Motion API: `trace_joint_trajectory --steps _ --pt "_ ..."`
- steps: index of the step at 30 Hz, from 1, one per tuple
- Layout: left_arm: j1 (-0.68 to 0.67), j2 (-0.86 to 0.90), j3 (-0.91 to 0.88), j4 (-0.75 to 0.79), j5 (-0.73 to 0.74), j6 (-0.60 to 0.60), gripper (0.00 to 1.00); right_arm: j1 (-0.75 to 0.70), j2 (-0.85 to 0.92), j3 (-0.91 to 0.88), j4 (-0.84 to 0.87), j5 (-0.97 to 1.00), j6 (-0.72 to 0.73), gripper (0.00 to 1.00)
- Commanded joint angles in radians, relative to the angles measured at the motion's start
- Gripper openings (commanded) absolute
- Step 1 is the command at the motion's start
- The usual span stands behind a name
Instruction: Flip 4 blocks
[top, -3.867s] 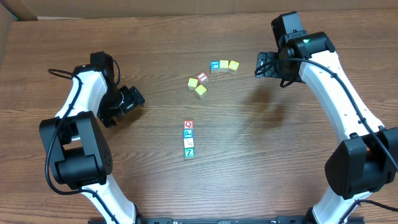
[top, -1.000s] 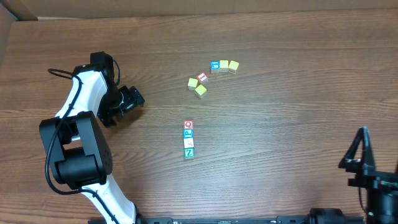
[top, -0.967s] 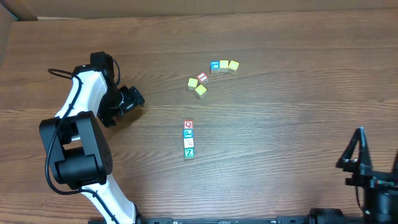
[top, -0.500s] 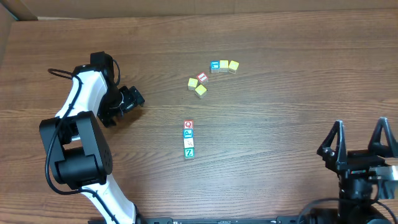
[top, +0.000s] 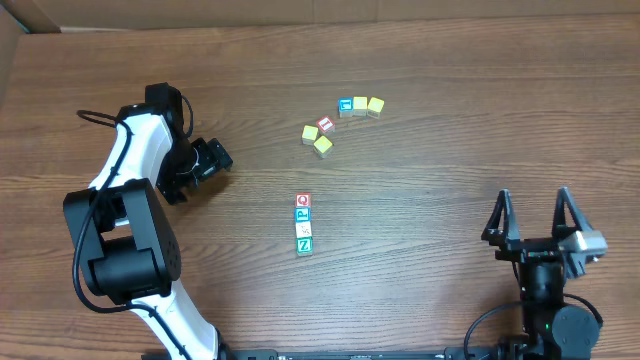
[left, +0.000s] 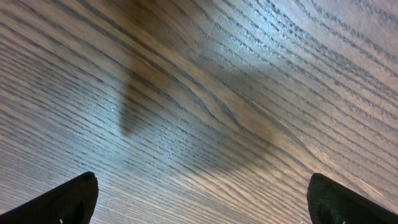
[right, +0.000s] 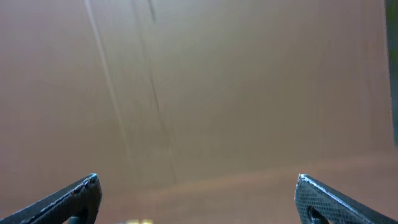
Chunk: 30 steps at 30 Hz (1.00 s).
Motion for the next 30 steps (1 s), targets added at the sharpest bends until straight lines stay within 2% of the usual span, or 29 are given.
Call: trace_joint_trajectory --steps 1,3,6,10,30 --pt "-0.007 -0.005 0.010 0.001 -0.006 -0.003 1.00 -0.002 -0.009 -0.011 -0.077 -0.008 -0.026 1.00" --pt "-0.007 -0.005 0.010 0.001 -0.006 -0.003 1.00 -0.002 -0.009 -0.011 -0.145 -0.011 -0.057 1.00" --pt "-0.007 -0.005 0.010 0.001 -0.006 -0.003 1.00 -0.002 -0.009 -0.011 -0.245 -0.061 -0.187 1.00" --pt "-0.007 -0.005 0.010 0.001 -0.006 -0.003 1.00 -0.002 -0.009 -0.011 -0.257 -0.068 -0.269 1.00" --pt "-0.007 -0.005 0.010 0.001 -0.006 -0.003 1.00 -0.003 -0.009 -0.011 -0.256 -0.067 -0.281 1.00"
